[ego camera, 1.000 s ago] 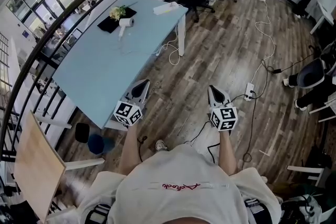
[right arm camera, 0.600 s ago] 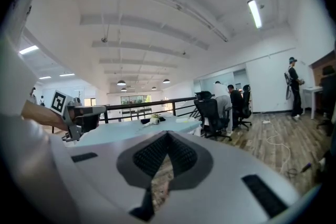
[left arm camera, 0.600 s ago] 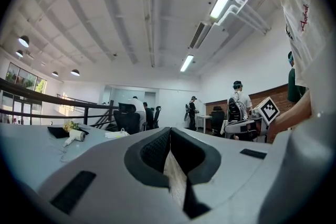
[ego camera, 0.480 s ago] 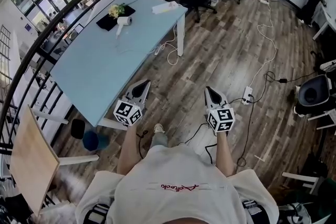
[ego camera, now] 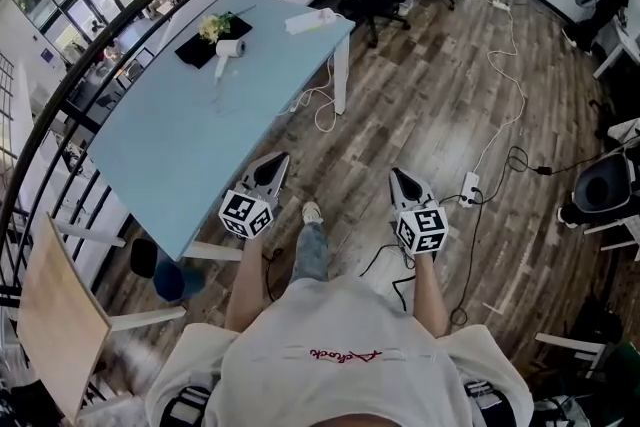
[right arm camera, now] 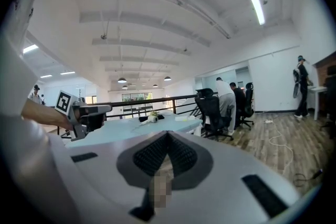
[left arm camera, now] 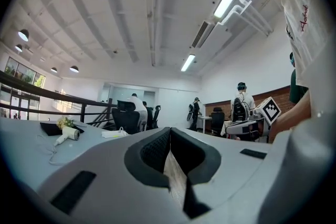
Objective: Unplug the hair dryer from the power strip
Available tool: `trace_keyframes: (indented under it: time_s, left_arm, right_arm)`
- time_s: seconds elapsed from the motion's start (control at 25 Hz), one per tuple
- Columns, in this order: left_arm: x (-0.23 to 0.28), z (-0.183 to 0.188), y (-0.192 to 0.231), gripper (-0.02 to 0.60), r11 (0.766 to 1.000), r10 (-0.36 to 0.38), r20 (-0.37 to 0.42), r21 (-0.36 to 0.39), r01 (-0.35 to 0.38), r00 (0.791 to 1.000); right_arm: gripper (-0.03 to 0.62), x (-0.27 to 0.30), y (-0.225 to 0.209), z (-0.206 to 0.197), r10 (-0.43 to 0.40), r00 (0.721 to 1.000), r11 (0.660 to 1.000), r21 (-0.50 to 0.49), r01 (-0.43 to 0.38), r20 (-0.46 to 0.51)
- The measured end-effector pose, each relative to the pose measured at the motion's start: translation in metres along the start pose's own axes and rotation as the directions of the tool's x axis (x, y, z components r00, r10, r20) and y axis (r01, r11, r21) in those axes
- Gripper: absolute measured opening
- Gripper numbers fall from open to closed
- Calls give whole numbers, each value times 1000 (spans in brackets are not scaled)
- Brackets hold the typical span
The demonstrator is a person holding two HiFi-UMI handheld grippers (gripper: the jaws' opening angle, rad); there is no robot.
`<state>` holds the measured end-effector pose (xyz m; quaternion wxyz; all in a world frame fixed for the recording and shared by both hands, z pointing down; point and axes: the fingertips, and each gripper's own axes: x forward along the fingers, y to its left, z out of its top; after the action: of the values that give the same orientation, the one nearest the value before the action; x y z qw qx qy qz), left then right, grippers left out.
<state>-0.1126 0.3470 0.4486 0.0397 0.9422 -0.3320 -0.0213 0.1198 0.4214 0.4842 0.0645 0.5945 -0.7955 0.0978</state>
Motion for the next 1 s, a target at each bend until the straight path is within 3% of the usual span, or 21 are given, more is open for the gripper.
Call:
trace_keyframes:
  time_s: [0.44, 1.0]
  left_arm:
    - [81, 2, 100, 11, 999, -26, 8, -23, 26, 1000]
    - [144, 10, 221, 11, 998, -28, 22, -51, 29, 999]
  right_arm:
    - [18, 119, -28, 28, -11, 1000, 1000, -14, 11, -26]
    - [18, 255, -36, 83, -18, 998, 996, -83, 14, -55]
